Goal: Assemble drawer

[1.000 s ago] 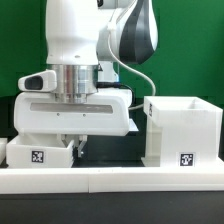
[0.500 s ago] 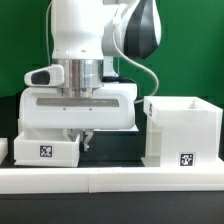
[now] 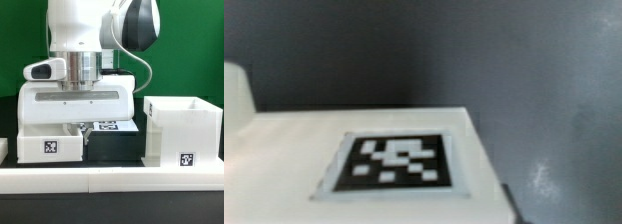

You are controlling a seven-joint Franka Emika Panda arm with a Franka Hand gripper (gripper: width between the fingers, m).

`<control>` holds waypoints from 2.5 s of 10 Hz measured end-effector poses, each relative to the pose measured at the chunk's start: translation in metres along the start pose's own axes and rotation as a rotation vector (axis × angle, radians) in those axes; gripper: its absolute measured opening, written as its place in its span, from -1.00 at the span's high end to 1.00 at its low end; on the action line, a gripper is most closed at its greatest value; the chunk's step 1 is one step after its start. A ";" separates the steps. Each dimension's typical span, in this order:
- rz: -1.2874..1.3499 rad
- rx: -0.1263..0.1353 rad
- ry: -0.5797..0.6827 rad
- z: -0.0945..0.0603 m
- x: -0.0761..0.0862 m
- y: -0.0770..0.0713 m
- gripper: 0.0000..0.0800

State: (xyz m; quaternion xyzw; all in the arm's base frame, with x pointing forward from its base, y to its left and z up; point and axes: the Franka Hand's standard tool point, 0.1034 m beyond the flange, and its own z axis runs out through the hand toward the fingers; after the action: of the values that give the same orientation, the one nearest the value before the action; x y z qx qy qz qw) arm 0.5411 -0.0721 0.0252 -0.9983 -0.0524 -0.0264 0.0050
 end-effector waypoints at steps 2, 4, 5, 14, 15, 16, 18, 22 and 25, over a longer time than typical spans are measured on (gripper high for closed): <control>-0.069 -0.005 0.000 0.000 0.000 0.000 0.90; -0.391 -0.034 -0.002 -0.001 0.002 0.002 0.90; -0.491 -0.042 -0.005 -0.003 0.002 0.003 0.90; -1.207 -0.098 -0.058 0.003 -0.016 -0.007 0.90; -1.277 -0.103 -0.067 0.001 -0.015 -0.007 0.90; -1.285 -0.102 -0.070 0.003 -0.016 -0.006 0.90; -1.274 -0.093 -0.080 0.004 -0.018 -0.005 0.90; -1.286 -0.055 -0.110 0.008 -0.021 -0.021 0.90; -1.345 -0.047 -0.121 0.010 -0.016 -0.042 0.90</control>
Offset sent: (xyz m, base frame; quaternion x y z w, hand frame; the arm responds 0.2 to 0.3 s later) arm 0.0000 0.0078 0.0068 0.0146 0.0041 -0.3402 0.9402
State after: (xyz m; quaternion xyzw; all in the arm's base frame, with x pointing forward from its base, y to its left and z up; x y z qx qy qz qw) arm 0.5218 -0.0321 0.0142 -0.7478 -0.6621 0.0310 -0.0374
